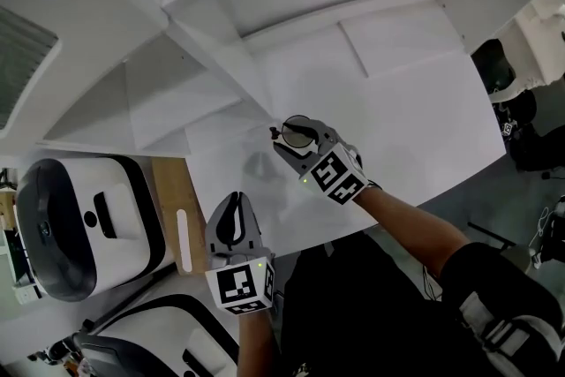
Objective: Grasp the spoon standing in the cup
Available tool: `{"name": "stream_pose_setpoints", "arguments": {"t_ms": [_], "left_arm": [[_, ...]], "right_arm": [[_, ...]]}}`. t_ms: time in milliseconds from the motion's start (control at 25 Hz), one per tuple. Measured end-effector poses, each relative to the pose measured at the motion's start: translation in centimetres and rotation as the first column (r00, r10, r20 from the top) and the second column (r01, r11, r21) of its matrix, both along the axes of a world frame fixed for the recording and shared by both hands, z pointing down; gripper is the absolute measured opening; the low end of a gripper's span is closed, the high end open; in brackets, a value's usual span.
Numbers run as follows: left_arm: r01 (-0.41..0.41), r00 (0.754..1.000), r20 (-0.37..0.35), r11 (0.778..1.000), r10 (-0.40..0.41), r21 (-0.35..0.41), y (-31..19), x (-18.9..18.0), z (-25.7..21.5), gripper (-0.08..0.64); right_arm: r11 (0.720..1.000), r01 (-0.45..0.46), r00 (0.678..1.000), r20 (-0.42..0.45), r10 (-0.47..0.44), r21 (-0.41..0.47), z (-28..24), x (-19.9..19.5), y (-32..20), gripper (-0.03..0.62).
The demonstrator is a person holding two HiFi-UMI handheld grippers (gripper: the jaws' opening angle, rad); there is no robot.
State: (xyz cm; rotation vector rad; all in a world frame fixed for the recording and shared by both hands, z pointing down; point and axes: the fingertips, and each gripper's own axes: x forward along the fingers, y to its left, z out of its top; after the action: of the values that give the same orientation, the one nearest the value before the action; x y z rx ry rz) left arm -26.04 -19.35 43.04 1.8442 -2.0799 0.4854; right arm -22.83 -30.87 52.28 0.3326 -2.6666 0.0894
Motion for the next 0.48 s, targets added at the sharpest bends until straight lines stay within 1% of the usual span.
{"name": "stream_pose_setpoints", "arguments": {"t_ms": [80, 240, 480], "left_arm": [[0.015, 1.000, -0.004, 1.000, -0.015, 0.000, 0.2, -0.7, -0.1, 0.009], [0.043, 0.999, 0.013, 0.999, -0.043, 0.003, 0.5, -2.2, -0.2, 0.009], [0.030, 1.000, 0.007, 1.000, -0.030, -0.005, 0.5, -2.4, 0.2, 0.009]], "right_arm": [[0.999, 0.029, 0.999, -0.036, -0.028, 0.041, 1.2, -1.0, -0.2, 0.206], [0.994, 0.049, 0.993, -0.115, -0.037, 0.099, 2.8, -1.8, -0.6, 0.210], [0.972, 0.118, 0.966, -0.251, -0.065, 0.203, 4.1, -2.3, -0.7, 0.210]]}}
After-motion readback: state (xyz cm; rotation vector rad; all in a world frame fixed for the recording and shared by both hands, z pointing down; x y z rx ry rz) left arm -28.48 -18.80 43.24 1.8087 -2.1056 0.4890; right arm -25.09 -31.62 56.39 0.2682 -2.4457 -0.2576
